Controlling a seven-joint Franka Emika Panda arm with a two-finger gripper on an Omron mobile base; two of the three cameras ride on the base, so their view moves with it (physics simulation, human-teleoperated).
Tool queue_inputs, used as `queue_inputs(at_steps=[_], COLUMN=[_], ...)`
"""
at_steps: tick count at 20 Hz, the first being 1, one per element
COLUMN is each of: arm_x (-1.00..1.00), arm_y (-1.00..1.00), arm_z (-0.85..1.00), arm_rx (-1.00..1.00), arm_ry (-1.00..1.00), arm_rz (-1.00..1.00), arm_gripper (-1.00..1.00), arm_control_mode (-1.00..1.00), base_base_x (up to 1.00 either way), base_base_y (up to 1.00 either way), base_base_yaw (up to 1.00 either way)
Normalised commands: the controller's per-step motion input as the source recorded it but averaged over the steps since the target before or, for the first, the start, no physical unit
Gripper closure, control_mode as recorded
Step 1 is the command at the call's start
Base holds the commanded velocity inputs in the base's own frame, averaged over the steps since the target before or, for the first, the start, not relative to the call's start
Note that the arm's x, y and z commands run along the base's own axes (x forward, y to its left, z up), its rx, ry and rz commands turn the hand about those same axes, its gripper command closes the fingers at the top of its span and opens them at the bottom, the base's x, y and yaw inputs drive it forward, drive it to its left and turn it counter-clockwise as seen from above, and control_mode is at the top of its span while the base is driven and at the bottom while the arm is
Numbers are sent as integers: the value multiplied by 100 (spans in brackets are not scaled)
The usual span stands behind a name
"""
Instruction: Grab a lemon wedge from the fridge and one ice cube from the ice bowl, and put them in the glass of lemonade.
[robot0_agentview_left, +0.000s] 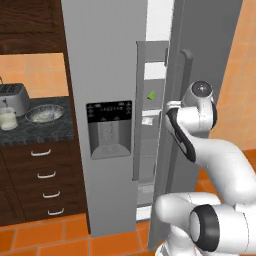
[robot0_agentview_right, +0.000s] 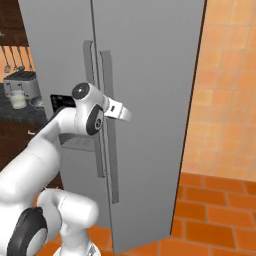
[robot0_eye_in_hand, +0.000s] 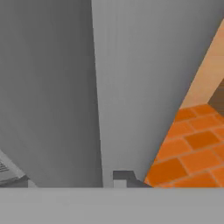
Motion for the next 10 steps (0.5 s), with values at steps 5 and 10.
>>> queue_inputs(at_steps=[5,10], arm_x=[-73,-51], arm_y=[-81,-97], arm_z=[0,0], arm_rx=[0,0], arm_ry=[24,21], arm_rz=[-12,-14], arm_gripper=[100,100], arm_control_mode=[-100,-100], base_base_x=[0,0], base_base_y=[0,0], base_base_yaw=[0,0])
